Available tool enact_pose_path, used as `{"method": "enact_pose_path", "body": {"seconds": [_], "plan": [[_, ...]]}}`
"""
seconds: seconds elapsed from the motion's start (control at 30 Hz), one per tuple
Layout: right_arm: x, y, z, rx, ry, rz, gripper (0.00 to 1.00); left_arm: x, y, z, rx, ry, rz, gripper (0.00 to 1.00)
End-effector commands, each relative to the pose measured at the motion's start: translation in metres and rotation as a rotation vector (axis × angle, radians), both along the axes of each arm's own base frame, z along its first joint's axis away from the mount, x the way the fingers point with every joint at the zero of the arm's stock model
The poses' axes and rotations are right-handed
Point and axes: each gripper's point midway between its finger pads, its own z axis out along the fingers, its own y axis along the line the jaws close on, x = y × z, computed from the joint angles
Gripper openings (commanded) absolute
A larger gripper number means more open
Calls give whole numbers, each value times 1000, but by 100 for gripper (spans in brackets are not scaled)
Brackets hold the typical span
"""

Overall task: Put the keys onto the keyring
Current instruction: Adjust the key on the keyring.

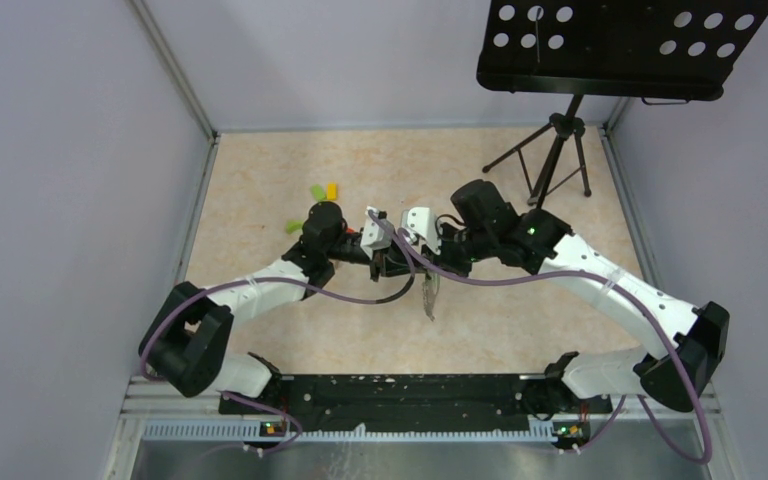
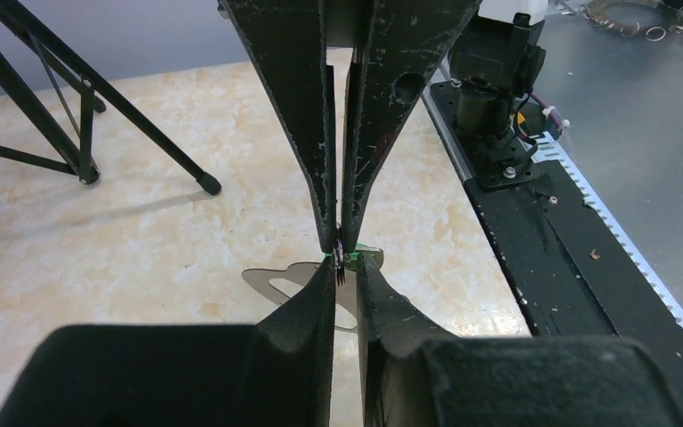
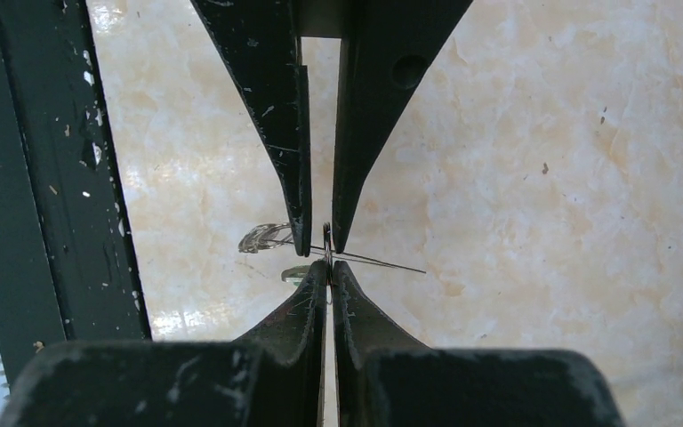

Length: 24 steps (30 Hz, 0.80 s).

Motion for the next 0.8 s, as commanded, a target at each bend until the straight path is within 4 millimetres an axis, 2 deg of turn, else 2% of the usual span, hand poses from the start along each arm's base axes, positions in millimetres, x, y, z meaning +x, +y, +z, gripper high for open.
{"method": "enact_pose_path", "body": {"seconds": [0.0, 0.07, 0.2, 0.4, 0.63, 0.77], "plan": [[-4, 8, 4, 28, -7, 32, 0, 4, -3, 20, -46, -52, -16, 16], [-5, 8, 3, 29, -3, 35, 0, 3, -3, 20, -45, -51, -16, 13], [-6, 9, 4, 37, -2, 36, 0, 4, -3, 20, -44, -50, -16, 1], [-4, 10, 10, 70, -21, 26, 0, -2, -1, 24, -48, -69, -42, 0], [2, 6, 31, 238, -28, 27, 29, -10, 13, 44, -111, -5, -52, 0], [-2, 2, 46, 340, -12, 61, 33, -17, 18, 53, -150, 18, -47, 0]]}}
